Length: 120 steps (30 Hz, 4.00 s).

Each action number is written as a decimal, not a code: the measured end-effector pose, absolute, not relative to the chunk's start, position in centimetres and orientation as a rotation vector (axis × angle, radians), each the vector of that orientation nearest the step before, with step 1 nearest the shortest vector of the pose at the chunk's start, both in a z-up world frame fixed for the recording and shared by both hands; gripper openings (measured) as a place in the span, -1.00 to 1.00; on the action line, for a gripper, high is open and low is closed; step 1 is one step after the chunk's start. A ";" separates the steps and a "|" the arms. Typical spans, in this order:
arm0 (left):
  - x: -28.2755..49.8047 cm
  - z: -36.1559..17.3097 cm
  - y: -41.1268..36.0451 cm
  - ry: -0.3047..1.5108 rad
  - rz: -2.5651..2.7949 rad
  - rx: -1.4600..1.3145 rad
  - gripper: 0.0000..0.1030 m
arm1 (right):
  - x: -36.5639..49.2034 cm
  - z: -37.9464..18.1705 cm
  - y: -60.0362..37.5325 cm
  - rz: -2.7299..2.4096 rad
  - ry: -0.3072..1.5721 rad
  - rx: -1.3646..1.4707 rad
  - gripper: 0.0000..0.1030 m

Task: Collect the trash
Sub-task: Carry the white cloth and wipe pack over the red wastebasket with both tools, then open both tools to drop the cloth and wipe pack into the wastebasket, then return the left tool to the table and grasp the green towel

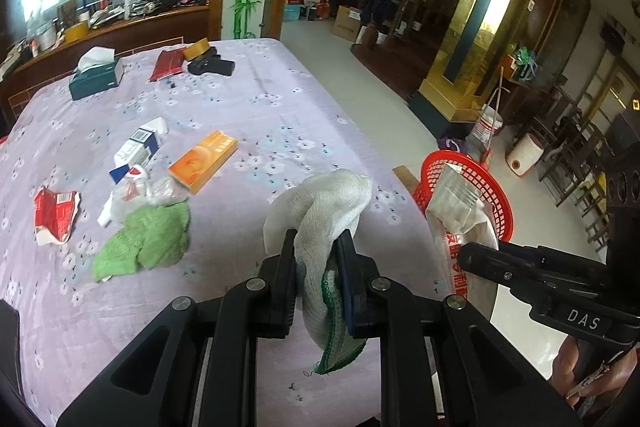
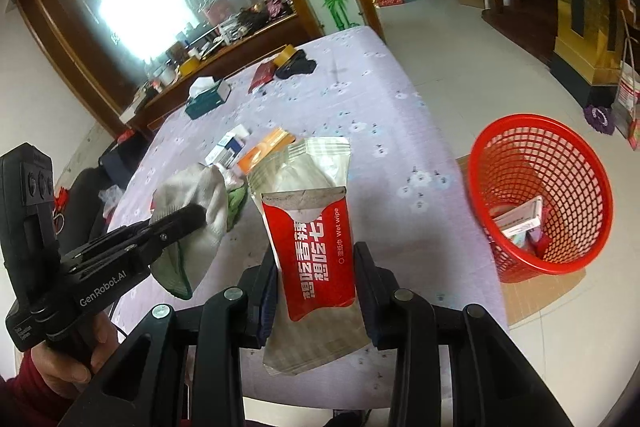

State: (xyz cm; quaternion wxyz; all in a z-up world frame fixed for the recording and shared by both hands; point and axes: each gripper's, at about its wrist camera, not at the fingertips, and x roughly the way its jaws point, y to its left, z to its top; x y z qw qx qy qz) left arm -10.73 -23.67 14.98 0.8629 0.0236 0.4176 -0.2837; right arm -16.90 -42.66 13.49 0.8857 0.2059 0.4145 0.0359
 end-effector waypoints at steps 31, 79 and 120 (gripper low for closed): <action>-11.9 15.7 -32.9 0.868 -0.712 0.118 -0.66 | -20.5 14.6 -52.0 -0.038 0.787 0.543 -0.26; -8.8 13.5 -49.0 0.984 -0.850 0.091 0.12 | -17.5 12.7 -68.6 -0.259 0.771 0.689 0.25; -3.1 10.0 -13.5 0.985 -0.336 -0.093 0.34 | -15.1 12.4 -47.3 -0.022 0.957 0.434 0.39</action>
